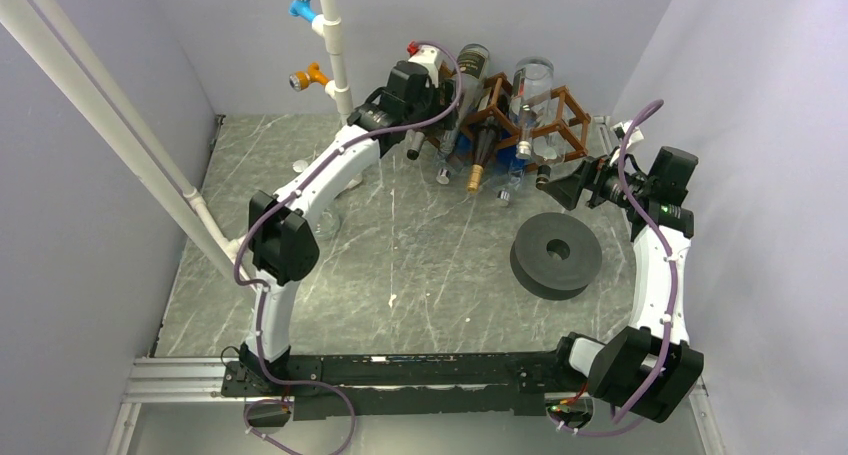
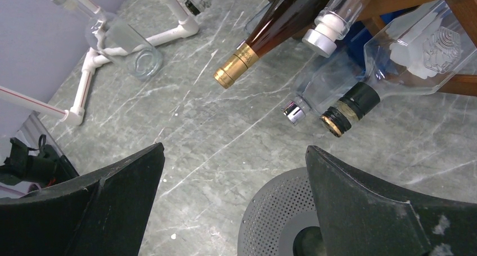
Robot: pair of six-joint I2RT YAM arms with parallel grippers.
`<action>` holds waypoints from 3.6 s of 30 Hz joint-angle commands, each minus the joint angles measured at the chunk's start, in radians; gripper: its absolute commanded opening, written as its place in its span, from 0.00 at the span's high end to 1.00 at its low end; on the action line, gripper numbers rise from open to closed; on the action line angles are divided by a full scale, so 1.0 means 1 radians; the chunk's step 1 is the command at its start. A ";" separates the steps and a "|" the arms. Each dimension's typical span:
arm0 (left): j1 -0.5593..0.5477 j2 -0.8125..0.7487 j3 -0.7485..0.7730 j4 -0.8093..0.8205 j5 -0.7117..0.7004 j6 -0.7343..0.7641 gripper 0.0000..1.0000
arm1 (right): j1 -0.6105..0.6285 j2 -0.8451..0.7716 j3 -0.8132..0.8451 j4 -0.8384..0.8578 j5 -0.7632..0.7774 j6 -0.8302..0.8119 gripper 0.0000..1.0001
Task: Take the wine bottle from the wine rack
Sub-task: Pick up the wine bottle from the wine rack.
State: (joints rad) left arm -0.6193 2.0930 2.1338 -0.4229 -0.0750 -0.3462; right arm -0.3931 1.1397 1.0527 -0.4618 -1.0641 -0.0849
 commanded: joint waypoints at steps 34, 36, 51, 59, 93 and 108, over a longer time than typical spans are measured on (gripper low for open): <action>0.017 0.158 0.081 0.083 0.133 -0.137 0.34 | -0.016 -0.012 -0.007 0.048 -0.046 0.012 0.00; 0.021 0.161 0.076 0.092 0.149 -0.147 0.34 | -0.016 -0.012 -0.007 0.048 -0.046 0.013 0.00; 0.047 0.193 0.043 0.163 0.241 -0.226 0.38 | -0.021 -0.012 -0.008 0.050 -0.046 0.014 0.00; 0.047 0.224 0.064 0.163 0.254 -0.241 0.40 | -0.022 -0.011 -0.008 0.051 -0.046 0.015 0.00; 0.051 0.035 -0.102 0.403 0.294 -0.299 1.00 | -0.027 -0.007 -0.011 0.055 -0.042 0.017 0.00; 0.066 -0.031 -0.182 0.574 0.344 -0.385 1.00 | -0.029 -0.006 -0.016 0.056 -0.039 0.017 0.00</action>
State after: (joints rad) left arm -0.5629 2.2002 1.9465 -0.0673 0.2535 -0.7238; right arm -0.4164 1.1397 1.0367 -0.4458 -1.0836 -0.0696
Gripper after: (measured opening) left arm 0.461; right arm 0.994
